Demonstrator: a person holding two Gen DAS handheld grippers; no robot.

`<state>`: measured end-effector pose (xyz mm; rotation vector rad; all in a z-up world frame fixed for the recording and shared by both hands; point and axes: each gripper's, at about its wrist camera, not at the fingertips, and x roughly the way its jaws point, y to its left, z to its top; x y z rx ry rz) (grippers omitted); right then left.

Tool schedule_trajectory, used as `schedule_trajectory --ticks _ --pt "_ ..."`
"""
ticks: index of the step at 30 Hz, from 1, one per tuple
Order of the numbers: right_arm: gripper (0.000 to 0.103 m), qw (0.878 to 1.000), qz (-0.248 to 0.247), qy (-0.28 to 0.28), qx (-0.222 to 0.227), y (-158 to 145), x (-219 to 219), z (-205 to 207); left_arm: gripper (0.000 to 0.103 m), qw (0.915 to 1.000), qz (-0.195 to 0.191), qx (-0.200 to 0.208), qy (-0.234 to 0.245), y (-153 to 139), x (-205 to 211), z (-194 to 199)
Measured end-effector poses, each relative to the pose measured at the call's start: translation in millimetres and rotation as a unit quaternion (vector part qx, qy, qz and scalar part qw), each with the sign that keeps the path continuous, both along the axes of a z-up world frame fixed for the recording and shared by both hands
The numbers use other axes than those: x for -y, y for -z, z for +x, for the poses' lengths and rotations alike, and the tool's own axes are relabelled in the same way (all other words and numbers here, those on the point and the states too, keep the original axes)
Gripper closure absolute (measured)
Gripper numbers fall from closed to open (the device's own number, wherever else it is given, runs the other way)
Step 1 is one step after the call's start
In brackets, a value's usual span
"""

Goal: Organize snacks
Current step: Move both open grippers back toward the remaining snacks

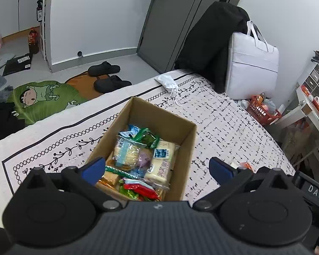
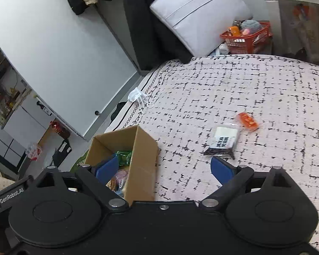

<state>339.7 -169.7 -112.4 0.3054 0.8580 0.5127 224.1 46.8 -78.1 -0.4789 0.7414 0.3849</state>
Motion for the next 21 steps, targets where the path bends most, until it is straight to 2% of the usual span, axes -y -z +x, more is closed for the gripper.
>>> schedule_trajectory --ticks 14,21 --pt "0.004 1.000 0.018 -0.001 0.011 -5 35 -3 0.000 0.9998 0.008 0.014 0.008 -13 33 -10" --pt "0.002 1.000 0.007 0.001 0.016 -1 54 -4 0.000 0.9996 0.008 0.017 0.020 -13 52 -10"
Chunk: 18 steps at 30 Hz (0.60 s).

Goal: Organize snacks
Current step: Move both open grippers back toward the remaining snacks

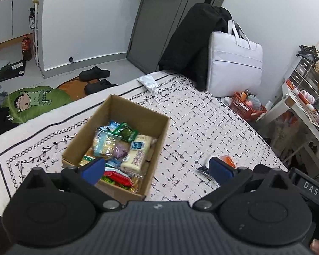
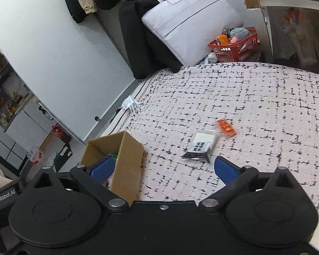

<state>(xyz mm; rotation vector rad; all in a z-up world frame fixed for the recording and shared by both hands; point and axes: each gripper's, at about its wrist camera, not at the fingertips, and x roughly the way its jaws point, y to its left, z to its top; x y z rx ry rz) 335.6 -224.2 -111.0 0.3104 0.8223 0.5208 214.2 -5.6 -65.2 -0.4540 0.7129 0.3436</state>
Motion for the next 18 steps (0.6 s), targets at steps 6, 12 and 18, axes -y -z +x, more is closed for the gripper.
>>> schedule_trajectory --ticks 6,12,18 --pt "0.002 1.000 -0.007 0.005 0.001 4 16 2 0.000 1.0000 -0.001 -0.002 0.009 4 17 4" --pt "0.002 1.000 -0.002 0.019 -0.002 9 31 10 0.000 0.9997 -0.006 -0.011 0.023 7 33 15" --pt "0.003 0.999 -0.003 0.033 -0.007 19 44 18 0.000 0.9992 -0.001 -0.012 0.038 12 50 30"
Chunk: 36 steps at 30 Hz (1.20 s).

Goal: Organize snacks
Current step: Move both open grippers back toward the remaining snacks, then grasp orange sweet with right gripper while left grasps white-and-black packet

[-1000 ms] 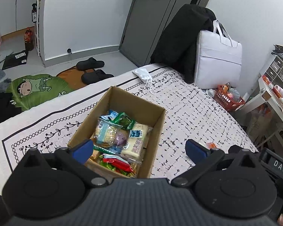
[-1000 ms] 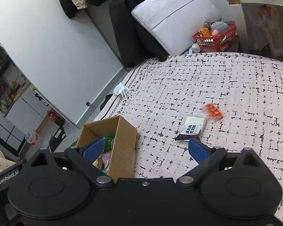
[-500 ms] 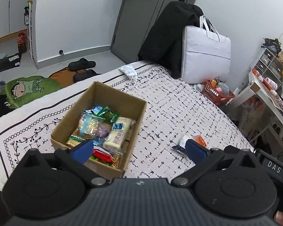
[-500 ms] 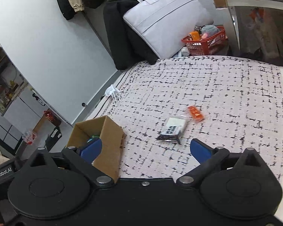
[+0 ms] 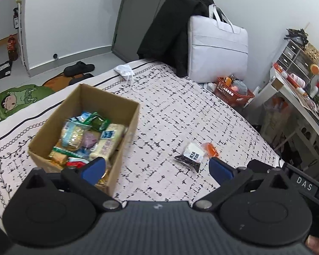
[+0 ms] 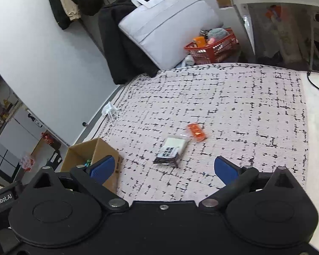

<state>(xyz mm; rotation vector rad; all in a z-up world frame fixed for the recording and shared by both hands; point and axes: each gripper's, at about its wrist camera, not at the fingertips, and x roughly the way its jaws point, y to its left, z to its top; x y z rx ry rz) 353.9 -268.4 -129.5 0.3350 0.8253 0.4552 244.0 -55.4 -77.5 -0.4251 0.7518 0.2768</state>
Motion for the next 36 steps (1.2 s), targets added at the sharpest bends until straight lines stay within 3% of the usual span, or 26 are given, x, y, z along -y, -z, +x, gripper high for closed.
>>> schedule_trajectory --ticks 16,36 --pt "0.023 0.999 0.003 0.025 -0.030 28 17 37 0.003 0.9991 -0.005 -0.011 0.041 29 29 53" --pt "0.031 0.993 0.011 0.046 -0.104 88 13 115 0.013 0.9919 0.000 -0.061 0.112 99 46 147"
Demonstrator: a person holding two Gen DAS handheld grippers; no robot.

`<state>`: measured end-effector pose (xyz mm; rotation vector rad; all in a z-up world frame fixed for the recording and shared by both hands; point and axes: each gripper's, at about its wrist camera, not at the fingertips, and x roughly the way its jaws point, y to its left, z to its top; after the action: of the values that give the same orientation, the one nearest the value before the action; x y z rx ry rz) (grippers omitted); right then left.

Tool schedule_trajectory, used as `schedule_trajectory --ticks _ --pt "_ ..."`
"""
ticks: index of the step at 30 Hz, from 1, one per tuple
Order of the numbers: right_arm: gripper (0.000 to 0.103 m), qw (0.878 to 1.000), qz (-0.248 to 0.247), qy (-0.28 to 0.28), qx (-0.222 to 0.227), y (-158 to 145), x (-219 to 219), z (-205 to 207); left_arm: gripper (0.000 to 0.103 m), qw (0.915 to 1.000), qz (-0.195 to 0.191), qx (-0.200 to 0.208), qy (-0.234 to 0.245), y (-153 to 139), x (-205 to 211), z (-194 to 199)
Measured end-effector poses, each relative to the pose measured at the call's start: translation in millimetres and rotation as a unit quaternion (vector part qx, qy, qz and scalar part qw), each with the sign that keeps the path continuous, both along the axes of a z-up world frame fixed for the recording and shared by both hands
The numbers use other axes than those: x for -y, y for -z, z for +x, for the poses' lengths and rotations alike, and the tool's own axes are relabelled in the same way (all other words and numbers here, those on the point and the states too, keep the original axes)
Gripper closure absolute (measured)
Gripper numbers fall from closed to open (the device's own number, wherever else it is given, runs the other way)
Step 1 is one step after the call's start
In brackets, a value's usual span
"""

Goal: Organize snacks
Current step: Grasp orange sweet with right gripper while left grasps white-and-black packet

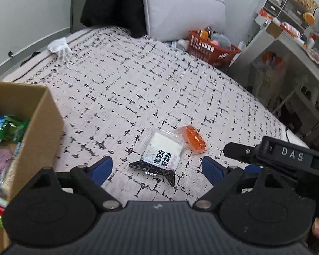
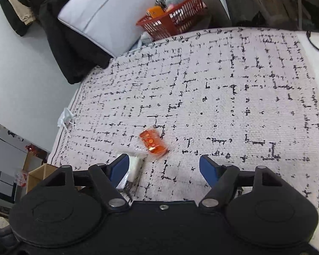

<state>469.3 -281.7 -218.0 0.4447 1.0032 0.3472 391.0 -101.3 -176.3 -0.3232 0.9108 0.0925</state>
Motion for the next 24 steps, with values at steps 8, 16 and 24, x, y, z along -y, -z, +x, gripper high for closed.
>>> schedule_trajectory --ticks 8,16,24 --pt "0.034 1.000 -0.005 -0.007 -0.016 18 -12 21 0.014 0.9995 -0.004 -0.022 0.021 27 4 30" --pt "0.034 1.000 -0.003 -0.008 -0.008 28 -17 35 0.030 0.9985 -0.008 -0.045 0.032 52 4 52" --pt "0.035 1.000 -0.012 -0.022 0.008 30 -33 41 0.054 0.9988 -0.017 -0.044 0.015 51 -6 59"
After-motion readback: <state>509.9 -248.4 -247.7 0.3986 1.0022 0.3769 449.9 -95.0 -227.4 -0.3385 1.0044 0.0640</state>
